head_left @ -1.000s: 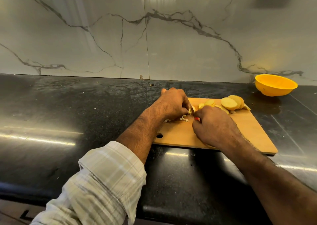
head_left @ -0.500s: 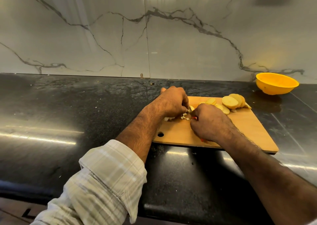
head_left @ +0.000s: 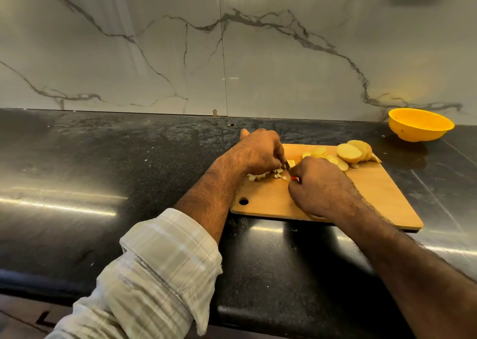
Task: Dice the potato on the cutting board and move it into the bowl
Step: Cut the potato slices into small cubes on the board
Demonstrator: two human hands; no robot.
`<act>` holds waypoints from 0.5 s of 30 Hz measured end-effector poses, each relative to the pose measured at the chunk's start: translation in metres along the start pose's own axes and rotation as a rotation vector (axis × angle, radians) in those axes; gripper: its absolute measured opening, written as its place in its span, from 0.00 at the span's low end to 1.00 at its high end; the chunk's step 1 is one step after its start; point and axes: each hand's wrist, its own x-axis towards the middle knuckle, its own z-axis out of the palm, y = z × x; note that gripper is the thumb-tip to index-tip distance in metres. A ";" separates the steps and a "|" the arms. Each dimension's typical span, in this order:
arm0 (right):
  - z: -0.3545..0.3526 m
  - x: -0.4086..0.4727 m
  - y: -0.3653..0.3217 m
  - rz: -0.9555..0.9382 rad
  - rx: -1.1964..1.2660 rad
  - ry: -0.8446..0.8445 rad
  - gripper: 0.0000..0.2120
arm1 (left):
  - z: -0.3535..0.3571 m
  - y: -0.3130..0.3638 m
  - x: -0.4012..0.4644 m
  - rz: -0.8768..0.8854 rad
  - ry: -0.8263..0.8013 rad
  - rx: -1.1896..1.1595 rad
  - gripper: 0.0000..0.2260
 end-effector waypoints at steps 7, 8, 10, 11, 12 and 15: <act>-0.004 0.004 0.000 0.009 0.047 -0.038 0.17 | 0.004 -0.003 0.001 -0.011 0.010 0.026 0.03; -0.005 0.002 0.002 0.004 0.059 -0.020 0.17 | 0.005 -0.003 0.002 -0.005 0.017 0.034 0.02; -0.011 -0.002 0.010 0.000 0.115 0.038 0.17 | 0.006 -0.001 0.002 0.010 0.041 0.043 0.02; -0.016 -0.004 0.014 0.006 0.142 0.068 0.17 | 0.007 0.000 0.002 0.015 0.050 0.043 0.03; -0.020 -0.005 0.017 0.013 0.153 0.084 0.16 | 0.007 0.001 0.002 0.019 0.059 0.036 0.03; -0.023 -0.003 0.022 0.039 0.112 0.051 0.16 | 0.009 0.002 0.002 0.024 0.075 0.010 0.04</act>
